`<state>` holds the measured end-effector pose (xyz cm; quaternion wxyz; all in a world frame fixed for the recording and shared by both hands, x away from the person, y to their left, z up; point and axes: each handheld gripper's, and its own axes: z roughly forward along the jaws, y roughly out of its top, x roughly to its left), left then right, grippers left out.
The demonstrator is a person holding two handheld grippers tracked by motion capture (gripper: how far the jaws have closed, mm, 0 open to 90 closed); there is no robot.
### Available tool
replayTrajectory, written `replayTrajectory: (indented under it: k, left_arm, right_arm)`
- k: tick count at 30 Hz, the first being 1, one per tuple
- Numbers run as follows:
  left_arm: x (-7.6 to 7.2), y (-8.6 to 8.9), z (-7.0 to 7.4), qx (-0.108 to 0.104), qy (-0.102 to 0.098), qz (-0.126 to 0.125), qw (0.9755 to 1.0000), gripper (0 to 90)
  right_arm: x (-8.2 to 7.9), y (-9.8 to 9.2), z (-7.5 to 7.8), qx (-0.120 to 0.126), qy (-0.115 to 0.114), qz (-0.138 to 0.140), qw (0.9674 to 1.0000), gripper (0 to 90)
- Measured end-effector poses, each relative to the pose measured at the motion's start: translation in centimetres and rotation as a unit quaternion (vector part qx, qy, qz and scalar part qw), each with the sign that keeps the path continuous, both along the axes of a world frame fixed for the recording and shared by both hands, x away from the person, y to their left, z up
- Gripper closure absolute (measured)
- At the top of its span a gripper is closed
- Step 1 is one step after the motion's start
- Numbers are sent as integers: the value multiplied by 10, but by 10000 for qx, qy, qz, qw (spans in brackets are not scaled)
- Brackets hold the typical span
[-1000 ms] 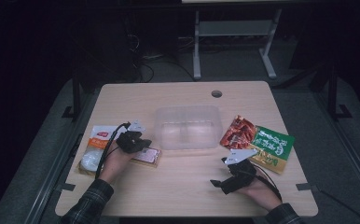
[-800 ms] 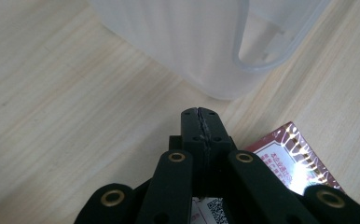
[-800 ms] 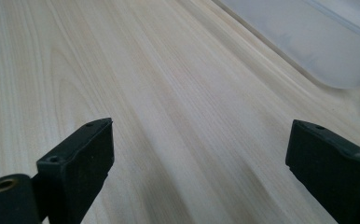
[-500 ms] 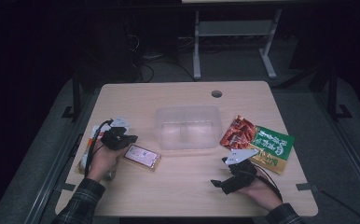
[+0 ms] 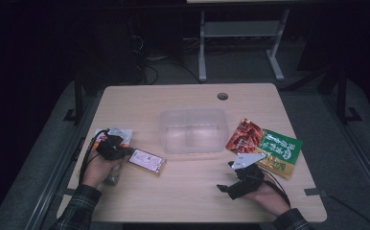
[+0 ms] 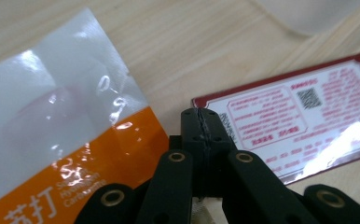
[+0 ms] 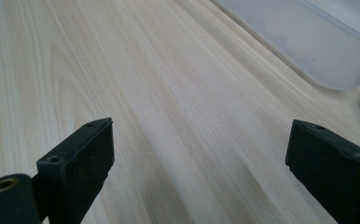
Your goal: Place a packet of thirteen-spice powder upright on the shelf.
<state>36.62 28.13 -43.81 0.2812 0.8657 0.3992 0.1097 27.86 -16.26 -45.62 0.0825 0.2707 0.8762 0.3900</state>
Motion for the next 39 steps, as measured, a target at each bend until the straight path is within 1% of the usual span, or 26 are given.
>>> replayTrajectory:
  k: [3, 5, 6, 8, 9, 10, 11, 12, 13, 18, 19, 21, 23, 25, 26, 28, 30, 31, 32, 33, 34, 35, 36, 37, 38, 39]
  left_arm:
    - [-1, -4, -3, 123, 136, -183, 9997, 898]
    - [-3, -9, -4, 97, 154, -286, 9994, 898]
    - [-4, -12, -5, 20, 180, -337, 9993, 898]
    - [-7, -19, -6, 7, 272, -512, 9983, 898]
    - [-7, -19, -6, 7, 272, -512, 9983, 898]
    - [-11, -26, -8, -34, 346, -621, 9975, 898]
    - [-11, -26, -8, -34, 346, -621, 9975, 898]
    - [-16, -32, -9, -104, 432, -705, 9965, 898]
    - [-16, -32, -9, -104, 432, -705, 9965, 898]
    - [-33, -51, -8, -89, 558, -1055, 9928, 898]
    - [-36, -54, -8, -148, 585, -1085, 9923, 898]
    - [-42, -59, -9, -202, 676, -1249, 9897, 898]
    - [-45, -62, -9, -207, 692, -1306, 9888, 898]
    - [-50, -67, -9, -226, 687, -1420, 9872, 898]
    - [-56, -74, -10, -258, 711, -1518, 9855, 898]
    - [-58, -76, -10, -261, 719, -1568, 9847, 898]
    - [-62, -81, -10, -279, 750, -1671, 9827, 898]
    - [-64, -85, -11, -323, 760, -1727, 9815, 898]
    - [-68, -91, -11, -352, 754, -1859, 9790, 897]
    - [-69, -93, -12, -355, 748, -1913, 9780, 898]
    - [-69, -93, -12, -355, 748, -1913, 9780, 898]
    - [-71, -99, -12, -378, 741, -2017, 9759, 898]
    - [-73, -102, -13, -386, 743, -2072, 9747, 898]
    - [-73, -102, -13, -386, 743, -2072, 9747, 897]
    - [-75, -109, -13, -385, 739, -2182, 9723, 898]
    - [-76, -111, -14, -389, 730, -2219, 9716, 897]
  right_arm:
    - [0, 0, 0, 4, -7, -10, 10000, 73]
    - [0, 0, 0, 5, -10, -19, 10000, 73]
    - [0, -1, 0, 10, -14, -12, 10000, 73]
    - [0, -1, 1, 12, -16, -9, 10000, 73]
    - [0, -1, 1, 12, -16, -9, 10000, 73]
    - [0, -1, 1, 11, -18, -6, 10000, 73]
    - [0, -1, 1, 11, -18, -6, 10000, 73]
    - [0, -1, 1, 13, -21, -6, 10000, 73]
    - [0, -1, 1, 13, -21, -6, 10000, 73]
    - [0, -2, 1, 2, -57, 4, 10000, 73]
    - [0, -2, 1, 7, -53, 1, 10000, 73]
    - [0, -3, 2, 30, -60, -4, 10000, 73]
    - [0, -3, 2, 40, -59, 0, 10000, 73]
    - [-1, -3, 2, 44, -63, -2, 10000, 73]
    - [0, -3, 2, 47, -57, 10, 10000, 73]
    - [0, -2, 2, 44, -57, 28, 10000, 73]
    - [0, -2, 2, 41, -65, 44, 10000, 73]
    - [0, -2, 2, 44, -67, 52, 10000, 73]
    - [0, -2, 2, 42, -73, 52, 10000, 73]
    - [0, -2, 2, 47, -74, 62, 9999, 73]
    - [0, -2, 2, 56, -83, 76, 9999, 73]
    - [0, -2, 2, 64, -83, 91, 9999, 73]
    - [0, -1, 2, 67, -75, 96, 9999, 73]
    - [0, -1, 2, 67, -75, 96, 9999, 73]
    - [-1, -1, 2, 63, -83, 101, 9999, 73]
    - [-1, -1, 2, 67, -87, 109, 9999, 73]
